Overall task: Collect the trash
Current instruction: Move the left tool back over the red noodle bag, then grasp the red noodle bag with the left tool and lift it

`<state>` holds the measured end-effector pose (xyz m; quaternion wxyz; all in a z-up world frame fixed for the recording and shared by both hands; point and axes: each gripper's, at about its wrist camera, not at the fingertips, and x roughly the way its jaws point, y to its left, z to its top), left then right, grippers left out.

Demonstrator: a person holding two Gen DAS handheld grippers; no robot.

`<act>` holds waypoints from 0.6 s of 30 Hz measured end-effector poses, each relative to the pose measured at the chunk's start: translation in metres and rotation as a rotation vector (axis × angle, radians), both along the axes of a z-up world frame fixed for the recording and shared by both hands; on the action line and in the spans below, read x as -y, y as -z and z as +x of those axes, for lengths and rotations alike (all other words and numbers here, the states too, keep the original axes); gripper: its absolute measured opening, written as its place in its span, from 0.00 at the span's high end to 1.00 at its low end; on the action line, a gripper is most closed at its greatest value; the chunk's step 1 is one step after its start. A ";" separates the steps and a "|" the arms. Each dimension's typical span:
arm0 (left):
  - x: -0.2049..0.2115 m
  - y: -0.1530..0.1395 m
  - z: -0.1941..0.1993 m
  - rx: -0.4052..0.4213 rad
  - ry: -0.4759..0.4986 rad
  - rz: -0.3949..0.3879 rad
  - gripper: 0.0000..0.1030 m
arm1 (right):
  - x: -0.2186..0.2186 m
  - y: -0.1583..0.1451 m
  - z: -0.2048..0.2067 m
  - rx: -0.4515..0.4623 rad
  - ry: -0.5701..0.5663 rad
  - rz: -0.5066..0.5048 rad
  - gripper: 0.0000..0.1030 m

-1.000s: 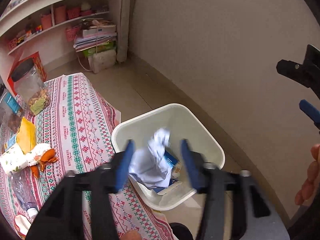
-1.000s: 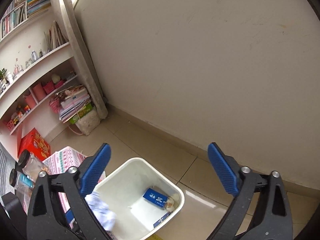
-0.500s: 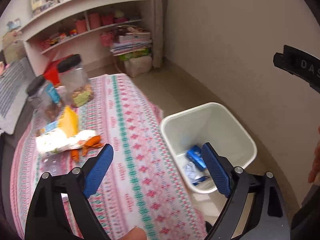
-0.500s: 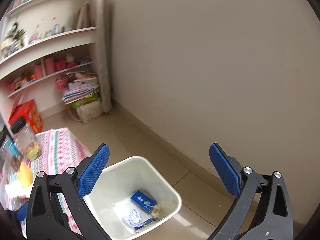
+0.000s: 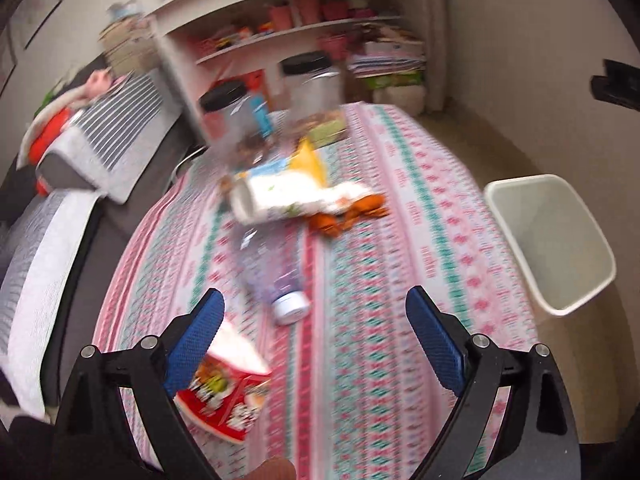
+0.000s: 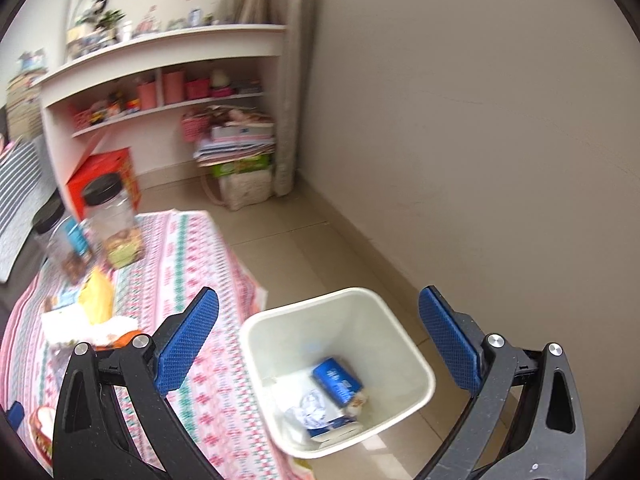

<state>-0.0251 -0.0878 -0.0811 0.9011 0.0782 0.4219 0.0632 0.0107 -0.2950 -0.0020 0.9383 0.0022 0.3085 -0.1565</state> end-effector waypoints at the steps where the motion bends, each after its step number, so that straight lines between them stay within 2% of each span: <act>1: -0.015 0.004 -0.002 -0.017 -0.043 -0.007 0.13 | -0.006 0.001 0.002 -0.006 -0.015 0.000 0.07; 5: -0.066 0.017 -0.010 -0.077 -0.190 -0.051 0.13 | -0.035 0.005 0.006 -0.023 -0.078 -0.011 0.07; 8: -0.098 0.028 -0.008 -0.141 -0.283 -0.111 0.13 | -0.056 0.008 0.009 -0.028 -0.117 -0.028 0.07; 13: -0.135 0.050 -0.002 -0.239 -0.400 -0.249 0.13 | -0.082 0.014 0.012 -0.040 -0.159 -0.045 0.07; 16: -0.148 0.062 -0.002 -0.286 -0.437 -0.344 0.13 | -0.092 0.020 0.014 -0.056 -0.179 -0.048 0.07; 18: -0.152 0.067 0.000 -0.306 -0.452 -0.371 0.13 | -0.100 0.025 0.016 -0.070 -0.193 -0.053 0.07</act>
